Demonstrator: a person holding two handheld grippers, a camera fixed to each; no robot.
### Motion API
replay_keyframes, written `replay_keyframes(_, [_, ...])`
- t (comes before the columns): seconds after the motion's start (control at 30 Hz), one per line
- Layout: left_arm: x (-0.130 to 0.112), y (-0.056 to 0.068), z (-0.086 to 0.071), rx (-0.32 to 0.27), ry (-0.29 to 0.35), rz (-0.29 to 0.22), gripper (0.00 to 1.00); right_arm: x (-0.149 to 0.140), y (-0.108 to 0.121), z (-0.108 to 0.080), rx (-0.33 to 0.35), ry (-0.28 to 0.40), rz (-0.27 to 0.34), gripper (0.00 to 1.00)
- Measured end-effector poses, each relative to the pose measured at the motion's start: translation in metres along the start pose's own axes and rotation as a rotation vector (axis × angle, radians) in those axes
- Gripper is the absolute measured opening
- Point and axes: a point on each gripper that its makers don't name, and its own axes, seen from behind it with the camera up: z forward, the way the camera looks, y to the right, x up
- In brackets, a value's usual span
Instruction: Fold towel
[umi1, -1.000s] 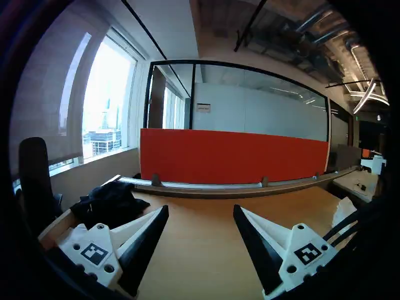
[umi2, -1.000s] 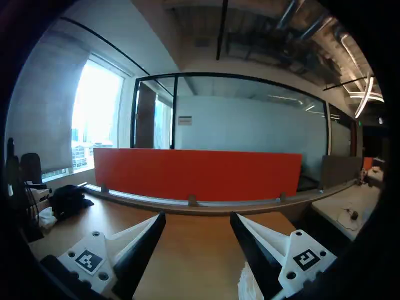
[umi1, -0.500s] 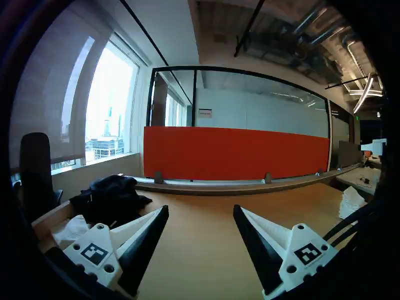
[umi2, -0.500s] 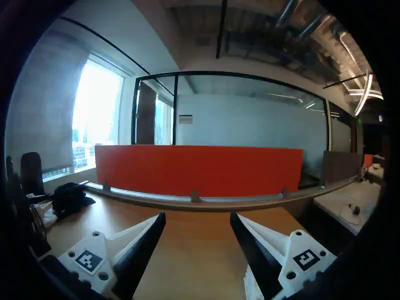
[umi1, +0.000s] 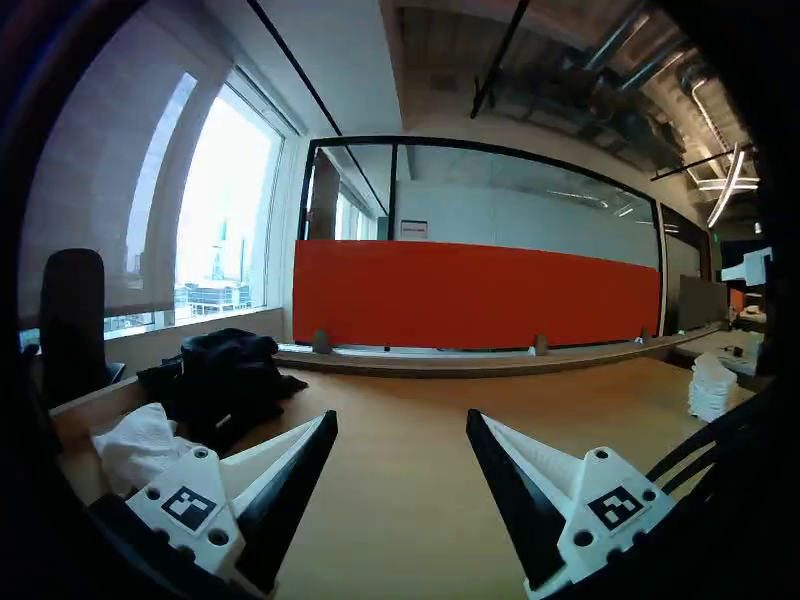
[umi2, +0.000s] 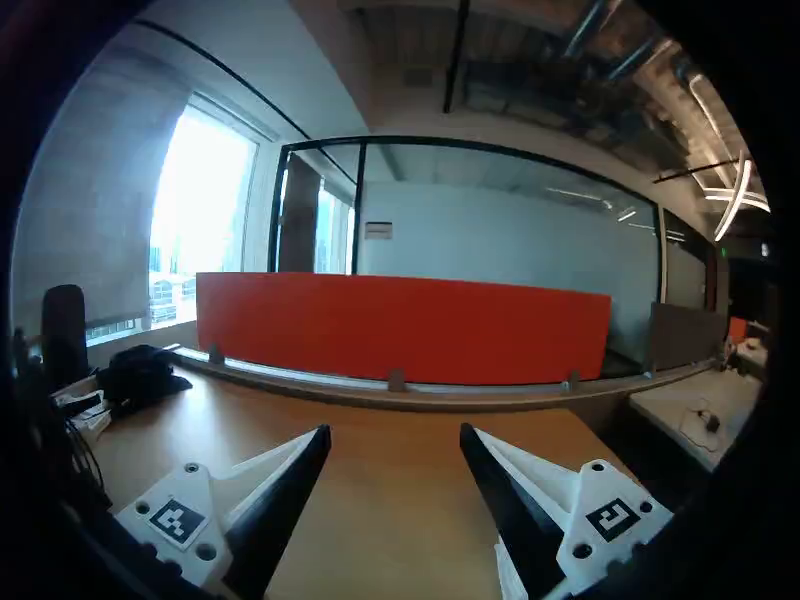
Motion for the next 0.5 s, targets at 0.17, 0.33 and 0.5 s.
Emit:
replay_keyframes(0.17, [-0.007, 0.003, 0.000, -0.007, 0.023, 0.018, 0.95, -0.005, 0.003, -0.001, -0.014, 0.003, -0.015, 1.00])
replay_keyframes(0.33, [-0.012, 0.003, 0.002, -0.007, 0.033, 0.023, 0.96, -0.008, 0.005, -0.001, -0.022, 0.002, -0.022, 1.00])
replay_keyframes(0.5, [-0.017, 0.001, 0.001, 0.001, 0.044, 0.026, 0.96, -0.014, 0.007, 0.000, -0.029, 0.002, -0.015, 1.00])
